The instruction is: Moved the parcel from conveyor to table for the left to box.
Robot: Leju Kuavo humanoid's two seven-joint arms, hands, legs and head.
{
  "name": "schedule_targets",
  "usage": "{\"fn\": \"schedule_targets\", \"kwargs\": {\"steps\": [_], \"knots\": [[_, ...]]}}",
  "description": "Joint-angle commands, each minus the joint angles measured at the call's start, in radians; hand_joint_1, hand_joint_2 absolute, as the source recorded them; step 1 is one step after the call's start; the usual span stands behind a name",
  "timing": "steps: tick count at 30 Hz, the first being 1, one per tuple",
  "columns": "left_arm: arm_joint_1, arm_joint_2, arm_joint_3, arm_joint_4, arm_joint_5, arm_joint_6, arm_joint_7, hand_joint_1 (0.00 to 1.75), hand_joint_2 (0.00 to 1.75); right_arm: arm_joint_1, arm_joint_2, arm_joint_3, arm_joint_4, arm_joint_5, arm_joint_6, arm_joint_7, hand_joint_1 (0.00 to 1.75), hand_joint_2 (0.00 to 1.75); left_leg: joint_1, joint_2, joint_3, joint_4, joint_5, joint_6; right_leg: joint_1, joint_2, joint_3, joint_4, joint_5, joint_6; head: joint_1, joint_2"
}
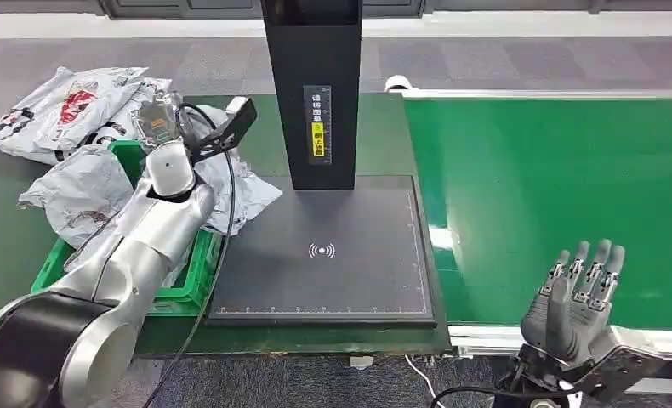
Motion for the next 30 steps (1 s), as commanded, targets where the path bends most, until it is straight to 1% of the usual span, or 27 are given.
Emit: {"fn": "schedule_targets", "kwargs": {"steps": [1, 2, 3, 4, 5, 6, 10, 13, 14, 15, 17, 18, 19, 20, 22, 23, 24, 25, 26, 27, 28, 30], "knots": [[-0.025, 0.037, -0.09, 0.148, 0.022, -0.161, -0.001, 1.75, 1.75, 0.005, 0.022, -0.067, 0.007, -0.011, 0.02, 0.002, 0.0, 1.75, 0.0, -0.001, 0.001, -0.001, 0.0, 0.001, 0.001, -0.002, 0.002, -0.002, -0.001, 0.0, 0.0, 0.0], [-0.01, 0.029, -0.082, 0.153, 0.02, -0.206, -0.042, 1.75, 1.75, 0.005, 0.022, -0.071, 0.01, -0.013, 0.033, 0.0, 0.0, 1.75, 0.0, -0.001, 0.001, -0.001, -0.001, 0.001, 0.001, -0.001, 0.002, -0.002, -0.001, 0.0, 0.0, 0.0], [0.001, 0.024, -0.059, 0.153, 0.037, -0.213, -0.037, 1.75, 1.75, 0.003, 0.022, -0.075, 0.012, -0.013, 0.035, -0.002, 0.0, 1.75, 0.0, -0.001, 0.002, -0.001, -0.001, 0.001, 0.0, -0.001, 0.003, -0.002, -0.001, 0.0, 0.0, 0.0], [0.012, 0.027, -0.068, 0.156, 0.016, -0.241, -0.013, 1.75, 1.75, -0.002, 0.022, -0.078, 0.017, -0.011, 0.043, -0.002, 0.0, 1.75, 0.0, -0.002, 0.002, -0.001, 0.0, 0.001, 0.0, -0.001, 0.003, -0.001, -0.001, 0.0, 0.0, 0.0], [0.028, 0.03, -0.042, 0.16, 0.027, -0.281, 0.011, 0.56, 1.75, -0.009, 0.022, -0.078, 0.025, -0.01, 0.058, 0.0, 0.0, 1.75, 0.0, -0.001, 0.003, -0.002, -0.001, 0.001, 0.0, -0.001, 0.004, -0.003, 0.0, 0.0, 0.0, 0.0], [0.041, 0.033, -0.025, 0.159, 0.036, -0.273, 0.014, 0.0, 1.75, -0.013, 0.022, -0.075, 0.029, -0.003, 0.061, 0.0, 0.0, 1.75, -0.001, -0.001, 0.002, -0.002, -0.001, 0.001, -0.001, -0.001, 0.004, -0.002, 0.0, 0.0, 0.0, 0.0], [0.047, 0.04, -0.023, 0.159, 0.035, -0.265, 0.012, 0.0, 1.75, -0.014, 0.022, -0.071, 0.029, -0.003, 0.059, 0.0, 0.0, 1.75, 0.0, 0.001, 0.003, -0.003, -0.001, 0.001, 0.0, 0.001, 0.004, -0.003, 0.0, -0.001, 0.0, 0.0], [0.043, 0.038, -0.022, 0.159, 0.035, -0.268, 0.012, 0.0, 1.75, -0.013, 0.022, -0.07, 0.029, -0.003, 0.059, 0.0, 0.0, 1.75, 0.0, -0.001, 0.0, -0.001, -0.001, 0.001, 0.0, -0.001, 0.001, -0.001, 0.0, 0.0, 0.0, 0.0], [0.042, 0.039, -0.021, 0.158, 0.031, -0.268, 0.025, 0.0, 1.75, -0.011, 0.022, -0.068, 0.027, -0.002, 0.061, 0.001, 0.0, 1.75, 0.0, -0.001, 0.001, -0.002, 0.0, 0.001, 0.0, -0.001, 0.003, -0.002, 0.0, 0.0, 0.0, 0.0], [0.051, 0.043, -0.004, 0.152, 0.033, -0.234, 0.053, 0.0, 1.75, -0.009, 0.022, -0.061, 0.024, 0.002, 0.059, 0.003, 0.0, 1.75, 0.0, -0.001, 0.001, -0.001, 0.0, 0.001, 0.0, -0.001, 0.002, -0.001, 0.0, 0.0, 0.0, 0.0], [0.055, 0.047, 0.029, 0.153, 0.04, -0.185, 0.069, 0.0, 1.75, -0.009, 0.022, -0.054, 0.024, 0.003, 0.05, 0.007, 0.0, 1.75, 0.0, 0.0, 0.001, -0.002, -0.001, 0.001, 0.0, -0.001, 0.003, -0.002, 0.0, 0.0, 0.0, 0.0], [0.058, 0.05, 0.043, 0.137, 0.048, -0.119, 0.062, 0.0, 1.75, -0.009, 0.022, -0.05, 0.023, 0.004, 0.048, 0.007, 0.0, 1.75, -0.001, 0.0, 0.001, -0.001, -0.001, 0.001, 0.0, 0.0, 0.002, -0.001, 0.0, 0.0, 0.0, 0.0], [0.045, 0.046, 0.057, 0.134, 0.053, -0.024, 0.036, 0.0, 1.75, -0.004, 0.022, -0.045, 0.016, 0.004, 0.036, 0.012, 0.0, 1.75, 0.0, 0.0, 0.001, -0.001, -0.001, 0.0, 0.0, 0.0, 0.002, -0.001, 0.0, 0.0, 0.0, 0.0], [0.032, 0.039, 0.075, 0.134, 0.065, 0.023, 0.014, 0.0, 1.75, 0.0, 0.022, -0.041, 0.011, 0.005, 0.03, 0.013, 0.0, 1.75, 0.0, 0.0, 0.001, -0.001, -0.001, 0.001, 0.0, 0.0, 0.003, -0.002, 0.0, 0.0, 0.0, 0.0], [-0.004, 0.004, 0.183, 0.115, 0.164, 0.206, -0.138, 0.0, 1.75, 0.008, 0.022, -0.025, 0.002, 0.009, 0.007, 0.015, 0.0, 1.75, 0.0, -0.003, -0.002, 0.001, 0.0, 0.0, 0.0, -0.003, 0.0, 0.0, 0.0, 0.0, 0.0, 0.0], [-0.025, -0.005, 0.202, 0.117, 0.177, 0.229, -0.178, 0.0, 0.0, 0.008, 0.022, -0.017, 0.002, 0.014, -0.003, 0.014, 0.0, 1.75, 0.001, -0.004, -0.002, 0.001, -0.001, 0.001, 0.001, -0.004, 0.001, 0.0, -0.001, 0.0, 0.0, 0.0], [-0.042, -0.015, 0.212, 0.111, 0.18, 0.272, -0.209, 0.0, 0.0, 0.006, 0.022, -0.006, 0.004, 0.026, -0.016, 0.012, 0.0, 1.75, 0.001, -0.006, -0.003, 0.002, 0.0, 0.001, 0.001, -0.005, 0.0, 0.0, -0.001, 0.0, 0.0, 0.0], [-0.062, -0.044, 0.301, 0.096, 0.266, 0.363, -0.338, 0.0, 0.0, -0.001, 0.022, 0.011, 0.016, 0.049, -0.034, 0.007, 0.0, 1.75, 0.001, -0.005, -0.004, 0.002, 0.0, 0.0, 0.001, -0.005, -0.001, 0.001, 0.0, 0.0, 0.0, 0.0], [-0.064, -0.054, 0.33, 0.069, 0.289, 0.372, -0.381, 0.0, 0.0, -0.005, 0.022, 0.017, 0.025, 0.057, -0.039, 0.005, 0.0, 1.75, 0.001, -0.006, -0.004, 0.003, 0.0, 0.001, 0.001, -0.006, -0.001, 0.001, -0.001, 0.0, 0.0, 0.0], [-0.059, -0.079, 0.396, 0.004, 0.323, 0.372, -0.461, 0.0, 0.0, -0.02, 0.022, 0.026, 0.05, 0.077, -0.042, 0.0, 0.0, 1.75, 0.001, -0.006, -0.005, 0.003, 0.0, 0.001, 0.001, -0.006, -0.001, 0.001, -0.001, 0.0, 0.0, 0.0], [-0.058, -0.093, 0.431, -0.014, 0.342, 0.372, -0.506, 0.0, 0.0, -0.03, 0.021, 0.028, 0.067, 0.09, -0.043, -0.004, 0.0, 1.75, 0.001, -0.005, -0.004, 0.003, 0.0, 0.001, 0.001, -0.005, -0.001, 0.0, 0.0, 0.0, 0.0, 0.0], [-0.058, -0.093, 0.431, -0.014, 0.342, 0.372, -0.506, 0.0, 0.0, -0.03, 0.021, 0.028, 0.067, 0.09, -0.043, -0.004, 0.0, 1.75, 0.001, -0.004, -0.003, 0.002, 0.0, 0.001, 0.001, -0.003, 0.0, 0.0, 0.0, 0.0, 0.0, 0.0]]}}
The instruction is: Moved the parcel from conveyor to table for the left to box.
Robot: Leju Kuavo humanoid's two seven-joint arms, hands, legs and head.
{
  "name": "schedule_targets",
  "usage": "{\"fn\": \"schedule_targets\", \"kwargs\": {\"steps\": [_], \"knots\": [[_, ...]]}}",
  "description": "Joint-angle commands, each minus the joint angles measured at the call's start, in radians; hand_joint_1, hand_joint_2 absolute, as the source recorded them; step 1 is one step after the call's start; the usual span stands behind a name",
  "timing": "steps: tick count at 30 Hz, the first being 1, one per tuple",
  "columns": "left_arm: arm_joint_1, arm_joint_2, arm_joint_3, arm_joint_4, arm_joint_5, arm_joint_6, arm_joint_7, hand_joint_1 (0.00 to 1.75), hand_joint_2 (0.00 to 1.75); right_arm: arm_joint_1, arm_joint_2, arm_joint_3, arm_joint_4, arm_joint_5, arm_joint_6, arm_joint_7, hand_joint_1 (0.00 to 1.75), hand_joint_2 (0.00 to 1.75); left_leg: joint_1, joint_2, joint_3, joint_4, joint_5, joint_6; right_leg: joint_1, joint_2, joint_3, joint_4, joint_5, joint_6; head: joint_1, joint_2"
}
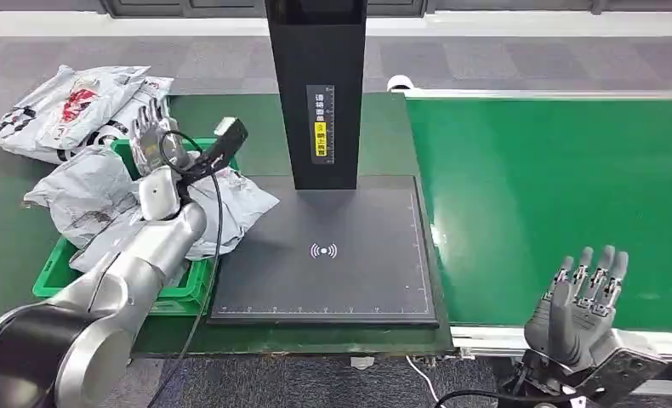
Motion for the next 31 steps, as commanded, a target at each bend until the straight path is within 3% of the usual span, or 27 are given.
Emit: {"fn": "schedule_targets", "kwargs": {"steps": [1, 2, 4, 6, 7, 8, 11, 13, 15, 16, 17, 18, 19, 22, 27, 31], "knots": [[-0.091, -0.101, 0.329, -0.079, 0.102, 0.041, -0.198, 0.0, 0.0, -0.039, 0.014, 0.043, 0.07, 0.043, -0.02, -0.008, 0.0, 1.75, 0.001, 0.001, 0.0, 0.001, 0.0, 0.0, 0.002, -0.001, 0.0, -0.001, 0.0, -0.001, 0.0, 0.0], [-0.08, -0.115, 0.356, -0.101, 0.115, 0.041, -0.243, 0.0, 0.0, -0.057, 0.011, 0.045, 0.101, 0.051, -0.023, -0.013, 0.0, 0.0, 0.001, 0.001, 0.0, 0.0, 0.0, 0.0, 0.002, 0.0, 0.0, -0.001, 0.0, -0.001, 0.0, 0.0], [-0.082, -0.159, 0.447, -0.073, 0.201, 0.041, -0.435, 0.0, 0.0, -0.098, -0.009, 0.067, 0.187, 0.079, -0.042, -0.032, 0.0, 0.0, 0.001, 0.001, 0.001, 0.0, 0.0, 0.0, 0.002, 0.0, 0.001, -0.002, 0.001, -0.001, 0.0, 0.0], [-0.077, -0.196, 0.47, -0.013, 0.262, 0.02, -0.548, 0.0, 0.0, -0.129, -0.038, 0.103, 0.274, 0.093, -0.072, -0.048, 0.0, 0.0, 0.002, 0.003, 0.002, -0.001, 0.0, 0.0, 0.002, 0.001, 0.002, -0.003, 0.002, -0.001, 0.0, 0.0], [-0.077, -0.196, 0.47, -0.013, 0.262, 0.02, -0.548, 0.0, 0.0, -0.129, -0.038, 0.103, 0.274, 0.093, -0.072, -0.048, 0.0, 0.0, 0.002, 0.004, 0.003, -0.002, 0.0, 0.0, 0.002, 0.002, 0.003, -0.004, 0.002, -0.001, 0.0, 0.0], [-0.057, -0.215, 0.475, -0.005, 0.262, 0.025, -0.565, 0.0, 1.75, -0.142, -0.046, 0.112, 0.316, 0.103, -0.091, -0.062, 0.0, 0.0, 0.002, 0.002, 0.002, -0.001, 0.0, 0.0, 0.003, 0.0, 0.003, -0.003, 0.001, 0.0, 0.0, 0.0], [0.063, -0.237, 0.503, -0.023, 0.436, -0.12, -0.809, 0.0, 1.75, -0.301, -0.129, 0.197, 0.642, 0.102, -0.076, -0.135, 0.0, 0.0, 0.001, 0.002, 0.006, -0.005, 0.001, 0.001, 0.003, 0.0, 0.007, -0.008, 0.003, 0.0, 0.0, 0.0], [0.141, -0.246, 0.49, -0.024, 0.543, -0.218, -0.928, 0.0, 1.75, -0.467, -0.12, 0.188, 0.888, 0.105, -0.093, -0.204, 0.0, 0.0, 0.002, 0.005, 0.007, -0.004, 0.0, 0.0, 0.003, 0.004, 0.007, -0.005, 0.002, 0.0, 0.0, 0.0], [0.204, -0.264, 0.366, -0.081, 0.628, -0.315, -0.928, 0.0, 1.75, -0.53, -0.109, 0.172, 0.974, 0.138, -0.156, -0.222, 0.0, 0.0, 0.001, 0.01, 0.009, -0.006, 0.001, 0.0, 0.001, 0.009, 0.007, -0.007, 0.004, 0.0, 0.0, 0.0], [0.242, -0.264, 0.164, -0.04, 0.81, -0.338, -0.928, 0.0, 1.75, -0.569, -0.104, 0.157, 1.024, 0.177, -0.229, -0.222, 0.0, 0.0, 0.001, 0.008, 0.007, -0.004, 0.0, 0.0, 0.001, 0.007, 0.006, -0.005, 0.004, 0.0, 0.0, 0.0], [0.242, -0.264, 0.164, -0.04, 0.81, -0.338, -0.928, 0.0, 1.75, -0.569, -0.104, 0.157, 1.024, 0.177, -0.229, -0.222, 0.0, 0.0, 0.001, 0.01, 0.008, -0.005, 0.001, 0.0, 0.001, 0.008, 0.006, -0.006, 0.005, 0.0, 0.0, 0.0], [0.277, -0.264, -0.012, -0.053, 0.994, -0.361, -0.928, 0.0, 1.75, -0.572, -0.104, 0.147, 1.018, 0.197, -0.269, -0.222, 0.0, 1.75, 0.0, 0.006, 0.006, -0.003, 0.001, 0.0, 0.0, 0.004, 0.005, -0.004, 0.004, 0.0, 0.0, 0.0], [0.299, -0.264, -0.166, -0.071, 1.13, -0.338, -0.928, 0.0, 1.75, -0.569, -0.106, 0.153, 1.013, 0.221, -0.305, -0.222, 0.0, 1.75, 0.0, 0.006, 0.007, -0.005, 0.002, 0.0, 0.0, 0.003, 0.006, -0.006, 0.005, 0.0, 0.0, 0.0], [0.299, -0.264, -0.166, -0.071, 1.13, -0.338, -0.928, 0.0, 1.75, -0.569, -0.106, 0.153, 1.013, 0.221, -0.305, -0.222, 0.0, 1.75, 0.0, 0.002, 0.003, -0.001, 0.002, 0.002, 0.0, 0.001, 0.002, -0.002, 0.003, 0.0, 0.0, 0.0], [0.357, -0.264, -0.37, -0.173, 1.323, -0.293, -0.928, 0.0, 1.75, -0.556, -0.097, 0.237, 0.969, 0.235, -0.398, -0.222, 0.0, 1.75, 0.0, 0.001, 0.001, -0.001, 0.001, 0.002, 0.001, 0.0, 0.001, -0.002, 0.002, 0.0, 0.0, 0.0], [0.406, -0.264, -0.572, -0.209, 1.475, -0.243, -0.928, 0.0, 1.75, -0.535, -0.062, 0.217, 0.975, 0.273, -0.398, -0.222, 0.0, 1.75, 0.0, 0.001, 0.001, -0.001, 0.001, 0.002, 0.0, 0.0, 0.0, -0.002, 0.002, 0.0, 0.0, 0.0]]}}
